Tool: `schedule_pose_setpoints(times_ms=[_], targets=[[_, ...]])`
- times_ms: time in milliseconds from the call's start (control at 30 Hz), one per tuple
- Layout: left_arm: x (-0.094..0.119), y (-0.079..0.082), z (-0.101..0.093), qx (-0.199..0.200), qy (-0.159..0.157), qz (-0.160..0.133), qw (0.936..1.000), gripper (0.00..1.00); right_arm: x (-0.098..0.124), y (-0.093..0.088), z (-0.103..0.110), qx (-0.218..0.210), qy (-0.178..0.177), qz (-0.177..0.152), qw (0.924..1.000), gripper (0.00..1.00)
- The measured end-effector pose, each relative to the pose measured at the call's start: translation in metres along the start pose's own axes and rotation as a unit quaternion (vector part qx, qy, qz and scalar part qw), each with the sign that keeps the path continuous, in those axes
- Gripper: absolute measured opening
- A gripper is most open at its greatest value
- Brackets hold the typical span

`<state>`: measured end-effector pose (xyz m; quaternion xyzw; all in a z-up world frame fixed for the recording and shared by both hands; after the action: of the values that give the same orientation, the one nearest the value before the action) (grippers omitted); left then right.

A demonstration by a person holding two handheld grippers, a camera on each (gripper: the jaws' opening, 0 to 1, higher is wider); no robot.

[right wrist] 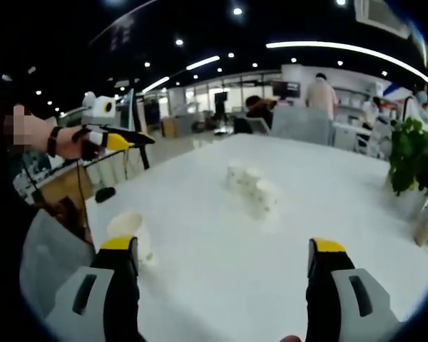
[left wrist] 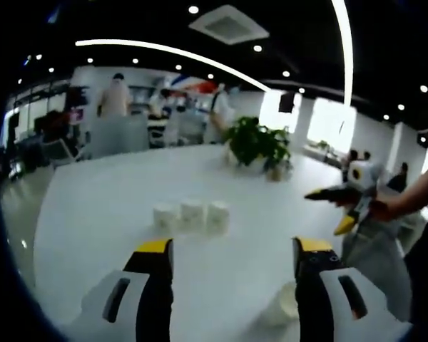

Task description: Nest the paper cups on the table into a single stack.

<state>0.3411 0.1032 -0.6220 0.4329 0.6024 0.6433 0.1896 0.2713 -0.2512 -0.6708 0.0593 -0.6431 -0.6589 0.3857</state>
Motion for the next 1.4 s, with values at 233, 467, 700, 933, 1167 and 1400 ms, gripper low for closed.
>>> schedule_pose_setpoints(times_ms=[233, 467, 700, 933, 1167, 1400], targets=[[-0.004, -0.003, 0.004, -0.006, 0.013, 0.004, 0.9999, 0.86, 0.0, -0.003, 0.0, -0.001, -0.002, 0.003, 1.0, 0.97], [-0.004, -0.001, 0.011, -0.005, 0.027, -0.004, 0.9996, 1.0, -0.001, -0.002, 0.001, 0.0, -0.003, 0.003, 1.0, 0.97], [-0.008, 0.0, 0.013, -0.01, 0.024, -0.014, 0.9996, 1.0, -0.004, -0.003, 0.0, 0.001, -0.001, 0.007, 1.0, 0.97], [-0.015, -0.001, 0.015, -0.004, 0.017, -0.008, 0.9998, 1.0, -0.004, -0.004, 0.0, 0.003, -0.001, 0.011, 0.9999, 0.97], [-0.024, 0.001, 0.019, -0.005, 0.015, -0.012, 0.9998, 1.0, -0.002, -0.005, -0.003, 0.001, -0.004, 0.011, 0.9999, 0.97], [-0.033, -0.003, 0.022, -0.011, 0.015, -0.001, 0.9998, 1.0, -0.001, -0.007, -0.003, 0.003, -0.005, 0.015, 0.9999, 0.97]])
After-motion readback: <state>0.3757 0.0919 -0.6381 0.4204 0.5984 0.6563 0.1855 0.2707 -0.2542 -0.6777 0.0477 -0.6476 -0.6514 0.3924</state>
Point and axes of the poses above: the point that each gripper's makers call its tool centre point, and the gripper's own axes: x roughly backward along the fingers, z roughly to its left, y roughly out of its top, the point moved 10 cm from there along x, roughly backward along the fingers, and after that the axes turned 6 degrees about -x, right-handed, at the moved point
